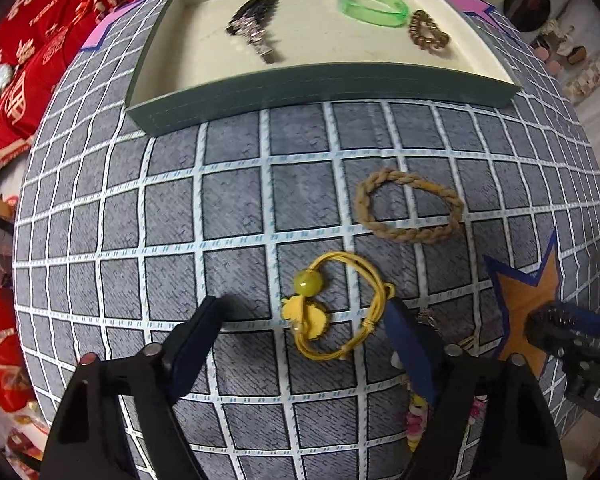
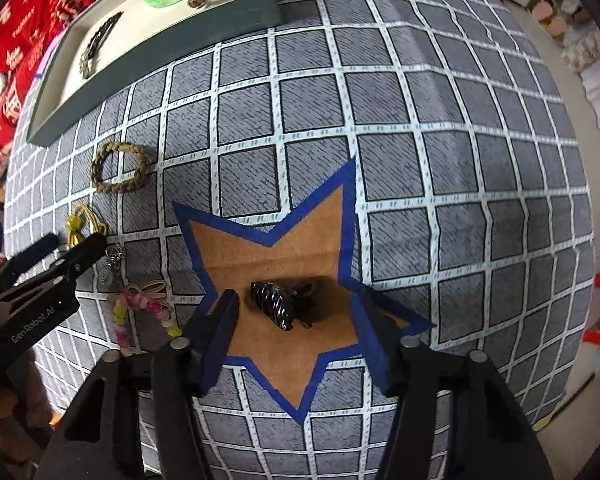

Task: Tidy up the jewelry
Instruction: 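Grasp the yellow hair tie with left tool while right tool grasps bow clip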

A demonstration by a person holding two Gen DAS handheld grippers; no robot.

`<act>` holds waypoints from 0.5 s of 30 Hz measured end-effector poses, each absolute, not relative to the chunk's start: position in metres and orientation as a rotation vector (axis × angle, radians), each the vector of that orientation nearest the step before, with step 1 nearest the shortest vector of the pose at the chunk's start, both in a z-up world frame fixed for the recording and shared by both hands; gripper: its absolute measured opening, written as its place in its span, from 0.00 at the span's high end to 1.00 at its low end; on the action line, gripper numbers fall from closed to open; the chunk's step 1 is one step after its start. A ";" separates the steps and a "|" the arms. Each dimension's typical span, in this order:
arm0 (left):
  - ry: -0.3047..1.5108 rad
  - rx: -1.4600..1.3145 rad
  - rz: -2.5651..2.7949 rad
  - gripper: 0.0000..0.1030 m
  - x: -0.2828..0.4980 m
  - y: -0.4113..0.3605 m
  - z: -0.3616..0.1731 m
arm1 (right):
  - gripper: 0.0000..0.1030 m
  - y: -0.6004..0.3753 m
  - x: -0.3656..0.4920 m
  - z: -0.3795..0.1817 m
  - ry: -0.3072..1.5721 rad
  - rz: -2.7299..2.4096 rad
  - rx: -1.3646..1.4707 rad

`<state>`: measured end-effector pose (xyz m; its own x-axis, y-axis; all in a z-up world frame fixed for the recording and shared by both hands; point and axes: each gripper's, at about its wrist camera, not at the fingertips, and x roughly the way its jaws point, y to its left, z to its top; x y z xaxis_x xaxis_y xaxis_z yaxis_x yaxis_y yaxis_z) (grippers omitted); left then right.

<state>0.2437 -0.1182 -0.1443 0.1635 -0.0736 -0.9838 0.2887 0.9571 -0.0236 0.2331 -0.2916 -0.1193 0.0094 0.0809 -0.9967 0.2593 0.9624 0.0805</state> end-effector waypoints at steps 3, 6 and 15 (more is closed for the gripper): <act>1.365 0.200 -0.289 0.31 0.239 -0.126 -0.139 | 0.63 -0.278 0.238 -0.124 1.560 -0.147 0.234; 1.342 0.205 -0.312 0.58 0.236 -0.139 -0.134 | 0.63 -0.275 0.239 -0.125 1.555 -0.148 0.238; 1.348 0.094 -0.360 0.79 0.238 -0.143 -0.122 | 0.72 -0.276 0.236 -0.108 1.514 -0.128 0.274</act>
